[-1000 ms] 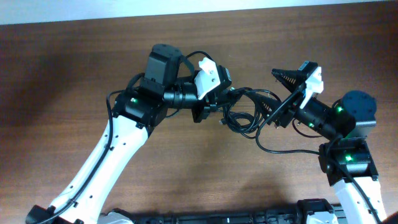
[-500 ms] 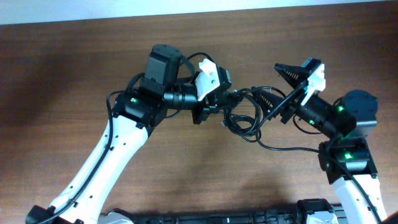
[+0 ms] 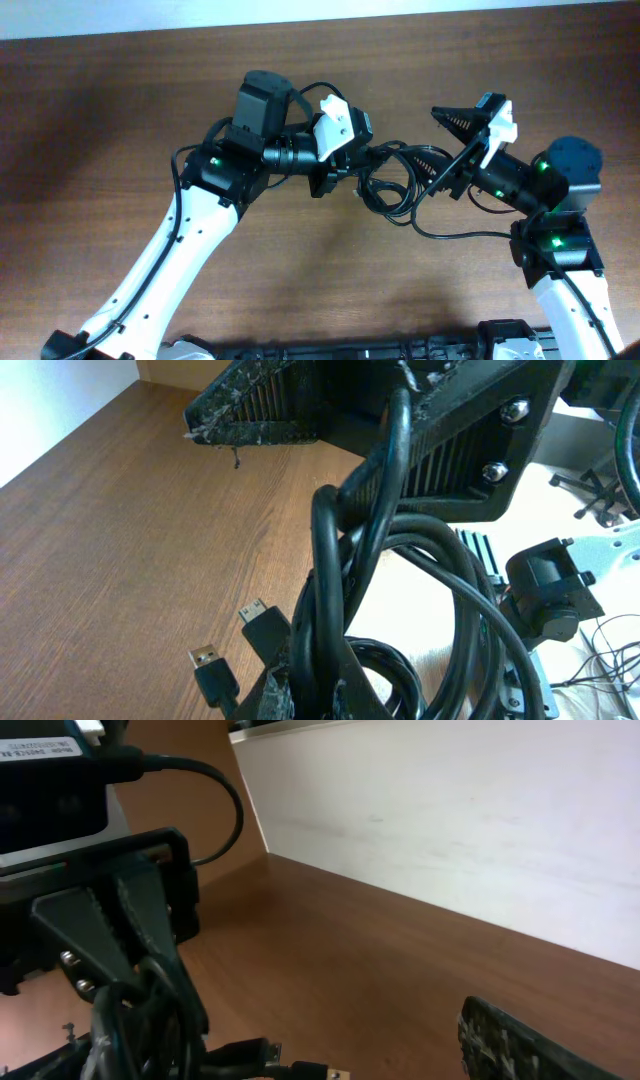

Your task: Untangle cables

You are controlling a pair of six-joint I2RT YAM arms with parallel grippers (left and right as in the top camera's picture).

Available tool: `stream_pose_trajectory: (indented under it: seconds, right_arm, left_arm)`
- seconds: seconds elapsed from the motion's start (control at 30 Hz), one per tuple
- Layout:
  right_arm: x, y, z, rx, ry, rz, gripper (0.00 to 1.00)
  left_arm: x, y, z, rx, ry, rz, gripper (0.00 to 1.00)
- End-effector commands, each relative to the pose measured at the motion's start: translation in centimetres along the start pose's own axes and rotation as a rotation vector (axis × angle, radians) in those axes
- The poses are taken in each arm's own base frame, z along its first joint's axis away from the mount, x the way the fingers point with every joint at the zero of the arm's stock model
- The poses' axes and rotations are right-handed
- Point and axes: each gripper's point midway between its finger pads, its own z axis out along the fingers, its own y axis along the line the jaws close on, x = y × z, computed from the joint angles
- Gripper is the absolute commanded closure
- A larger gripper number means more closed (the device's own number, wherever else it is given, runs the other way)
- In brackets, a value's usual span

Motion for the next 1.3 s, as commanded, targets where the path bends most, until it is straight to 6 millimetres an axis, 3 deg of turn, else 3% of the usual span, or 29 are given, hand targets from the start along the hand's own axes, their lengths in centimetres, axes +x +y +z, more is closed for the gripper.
stream_pose_trajectory:
  seconds: [0.0, 0.1, 0.33, 0.53, 0.67, 0.83, 1.03, 1.27]
  right_arm:
    - [0.3, 0.8, 0.0, -0.051, 0.018, 0.013, 0.12]
    - [0.9, 0.3, 0.0, -0.024, 0.040, 0.042, 0.12]
    - [2.7, -4.8, -0.7, 0.281, 0.087, 0.105, 0.09]
    - [3.4, -4.2, -0.6, 0.247, 0.112, 0.129, 0.08]
    - [4.2, -6.4, -1.5, 0.389, 0.136, 0.145, 0.08]
    - [5.7, -8.8, -3.0, 0.560, 0.183, 0.169, 0.09]
    - [7.1, -8.8, -3.4, 0.577, 0.233, 0.202, 0.09]
    - [7.7, -8.7, -3.6, 0.578, 0.256, 0.219, 0.09]
  left_arm:
    - [-1.8, -0.9, -0.5, 0.028, -0.048, 0.059, 1.00]
    - [-2.9, -2.5, -0.7, 0.118, -0.102, 0.083, 1.00]
    - [-4.5, -5.6, -1.6, 0.305, -0.199, 0.123, 1.00]
    - [-4.6, -6.0, -1.8, 0.327, -0.212, 0.144, 1.00]
    - [-4.5, -6.0, -1.8, 0.323, -0.209, 0.142, 1.00]
    - [-2.8, -2.7, -0.7, 0.132, -0.098, 0.034, 1.00]
    - [-0.5, 2.9, -0.8, -0.198, 0.014, -0.214, 1.00]
    - [0.9, 6.3, -2.0, -0.416, 0.043, -0.373, 1.00]
